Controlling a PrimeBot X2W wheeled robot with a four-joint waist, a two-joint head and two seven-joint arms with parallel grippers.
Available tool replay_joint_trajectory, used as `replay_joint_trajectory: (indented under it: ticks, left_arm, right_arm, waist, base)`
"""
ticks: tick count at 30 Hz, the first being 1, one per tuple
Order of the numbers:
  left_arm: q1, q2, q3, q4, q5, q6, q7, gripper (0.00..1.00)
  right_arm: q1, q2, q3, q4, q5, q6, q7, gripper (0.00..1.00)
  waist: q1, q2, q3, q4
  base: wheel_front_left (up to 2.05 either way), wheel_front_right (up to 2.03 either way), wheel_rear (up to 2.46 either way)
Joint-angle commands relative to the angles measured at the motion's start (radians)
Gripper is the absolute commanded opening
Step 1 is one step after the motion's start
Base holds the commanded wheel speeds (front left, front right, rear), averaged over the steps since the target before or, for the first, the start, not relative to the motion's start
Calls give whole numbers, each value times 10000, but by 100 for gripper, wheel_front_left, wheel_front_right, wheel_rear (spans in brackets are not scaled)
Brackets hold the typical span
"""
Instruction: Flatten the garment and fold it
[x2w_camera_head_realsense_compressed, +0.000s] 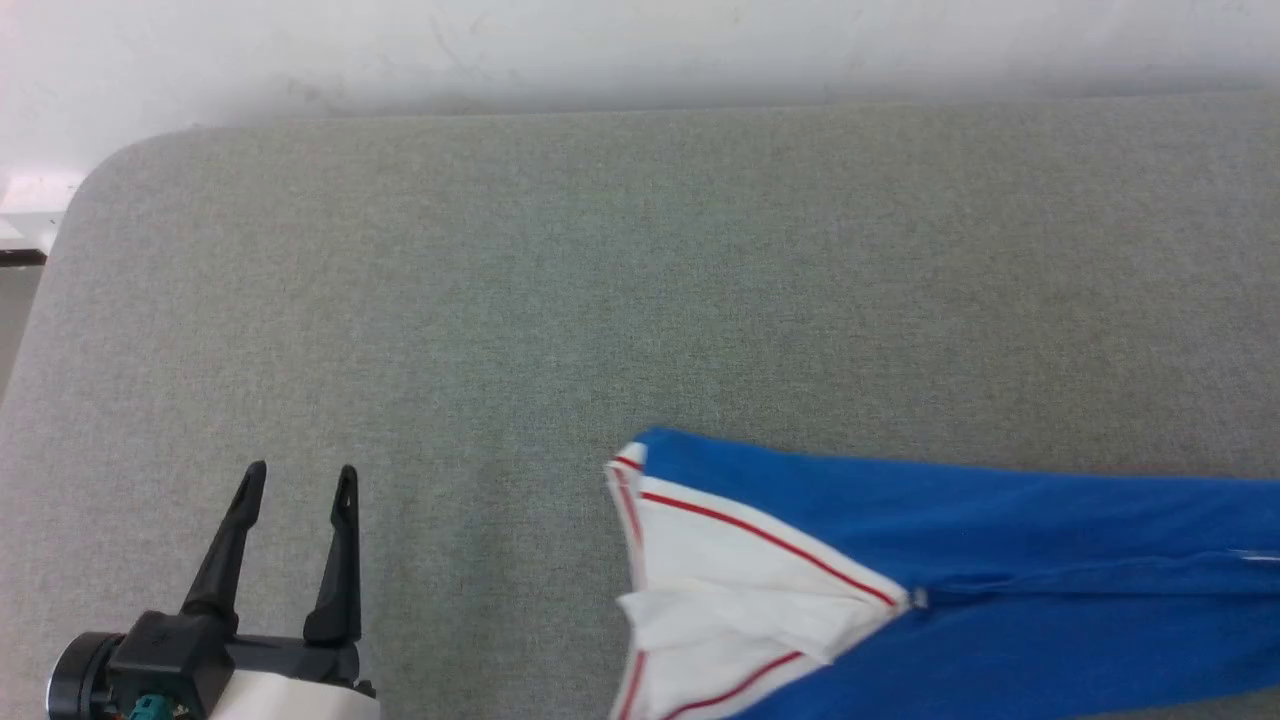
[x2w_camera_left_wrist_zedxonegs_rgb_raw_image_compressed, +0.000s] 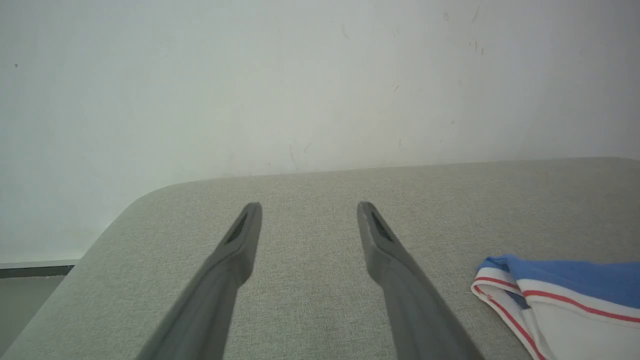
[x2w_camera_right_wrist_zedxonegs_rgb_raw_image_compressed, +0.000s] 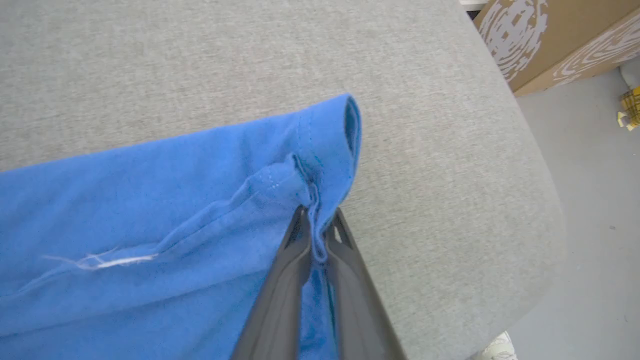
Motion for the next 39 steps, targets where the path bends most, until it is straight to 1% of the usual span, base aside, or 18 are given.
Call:
replay_joint_trajectory:
  ticks: [1,3,5,8,10,12,18,22,25,29,33,36,39]
  left_arm:
    - [106,-3,55,46,101,-53,-47,100]
    - [115,18,63,101,157,-90,-47,100]
    - [125,14,71,147,187,-116,-47,100]
    - [176,-18,62,250,223,-138,-47,100]
    - [233,-67,50,322,219,-145,-47,100]
    - [309,-147,53,387,184,-144,-47,100]
    - [562,-366,83,458,128,-123,-47,100]
    - [654,-488,93,461,108,-133,-47,100]
    - [712,-546,100,458,100,-160,-47,100]
    - [712,-596,93,495,84,-203,-47,100]
    - [649,-661,28,577,83,-237,-47,100]
    - [588,-698,-18,647,57,-255,-47,100]
    - [500,-721,-66,700,45,-260,-47,100]
  right_arm:
    - [-165,-139,-114,122,-134,-23,-90,0]
    - [-268,-327,-324,406,-277,-23,-163,0]
    - [-392,-352,-372,544,-322,-23,-207,0]
    - [-485,-164,1,455,-68,-23,-181,0]
    - [-424,40,507,150,353,-23,-1,0]
    - [-233,236,1116,-352,1042,-23,308,0]
    - [666,277,2803,-2192,2608,-23,1618,0]
    - [820,425,3852,-3089,3044,-23,2055,0]
    - [583,532,4749,-3352,3201,-23,2112,0]
    - [-78,591,6097,-3244,3294,-23,2097,0]
    - [-876,828,7448,-2681,3447,-23,2081,0]
    - [-1445,976,8213,-2126,3555,-23,2088,0]
    - [-1958,1008,8757,-1448,3508,-23,2074,0]
  waist:
    - [0,-1,-33,-12]
    - [0,-1,-67,-15]
    - [0,-1,-106,-23]
    - [0,-1,-252,-58]
    - [0,-1,-396,-82]
    - [0,-1,-584,-106]
    - [0,-1,-985,-107]
    - [0,-1,-1085,-33]
    - [0,-1,-1088,44]
    - [0,-1,-1052,163]
    - [0,-1,-1070,294]
    - [0,-1,-1112,421]
    - [0,-1,-1129,594]
  base:
    - [0,0,0]
    - [0,0,0]
    - [0,0,0]
    - [0,0,0]
    - [0,0,0]
    - [0,0,0]
    - [0,0,0]
    - [0,0,0]
    - [0,0,0]
    - [0,0,0]
    - [0,0,0]
    - [0,0,0]
    - [0,0,0]
